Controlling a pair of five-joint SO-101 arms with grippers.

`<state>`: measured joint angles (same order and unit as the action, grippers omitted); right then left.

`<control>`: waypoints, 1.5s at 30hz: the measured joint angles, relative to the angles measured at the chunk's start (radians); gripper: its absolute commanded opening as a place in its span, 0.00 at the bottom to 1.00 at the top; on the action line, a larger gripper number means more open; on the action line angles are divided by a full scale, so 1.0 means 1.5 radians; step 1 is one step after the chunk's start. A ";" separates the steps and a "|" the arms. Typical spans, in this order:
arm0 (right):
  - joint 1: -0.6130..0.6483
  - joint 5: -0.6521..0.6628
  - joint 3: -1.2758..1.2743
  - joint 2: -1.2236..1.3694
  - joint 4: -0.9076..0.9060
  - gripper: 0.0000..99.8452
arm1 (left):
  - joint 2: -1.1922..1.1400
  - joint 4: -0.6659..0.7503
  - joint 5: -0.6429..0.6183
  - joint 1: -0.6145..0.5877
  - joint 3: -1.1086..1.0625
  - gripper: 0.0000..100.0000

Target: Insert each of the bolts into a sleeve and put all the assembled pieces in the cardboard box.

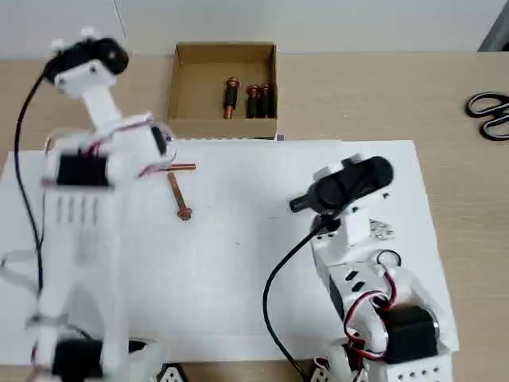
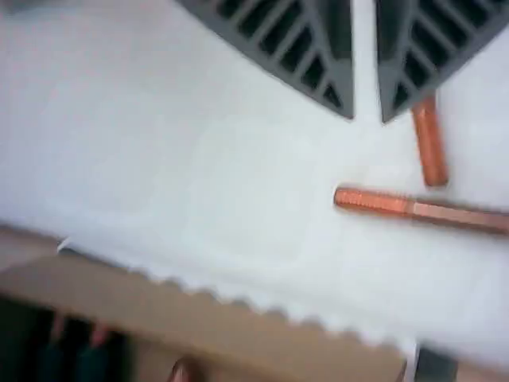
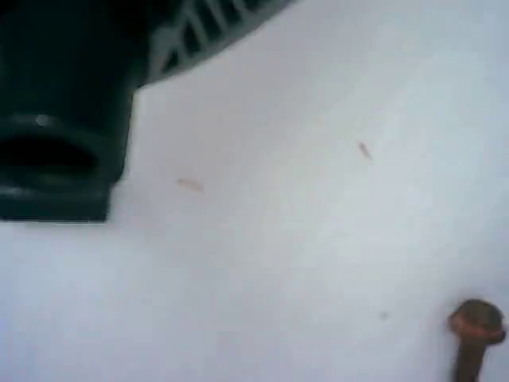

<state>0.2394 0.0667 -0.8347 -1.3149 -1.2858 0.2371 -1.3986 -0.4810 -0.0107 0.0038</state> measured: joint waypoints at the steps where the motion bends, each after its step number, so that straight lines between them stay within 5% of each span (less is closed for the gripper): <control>1: -0.013 0.000 0.000 -0.005 0.000 0.00 | -0.049 -0.030 -0.009 0.000 0.042 0.01; 14: -0.065 -0.017 -0.042 -0.121 -0.038 0.00 | -0.482 -0.218 -0.120 0.020 0.374 0.01; 26: -0.065 -0.025 -0.066 -0.252 -0.125 0.00 | -0.531 -0.217 -0.458 0.001 0.382 0.01; 36: -0.065 -0.025 -0.066 -0.264 -0.129 0.00 | -0.570 -0.165 -0.490 -0.020 0.382 0.14; 45: -0.065 -0.025 -0.066 -0.264 -0.129 0.00 | -0.570 -0.108 -0.491 -0.052 0.382 0.14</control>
<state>0.1412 0.0299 -0.9344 -1.7108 -1.4791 -0.6176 -1.5612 -1.2175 -0.0890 0.5762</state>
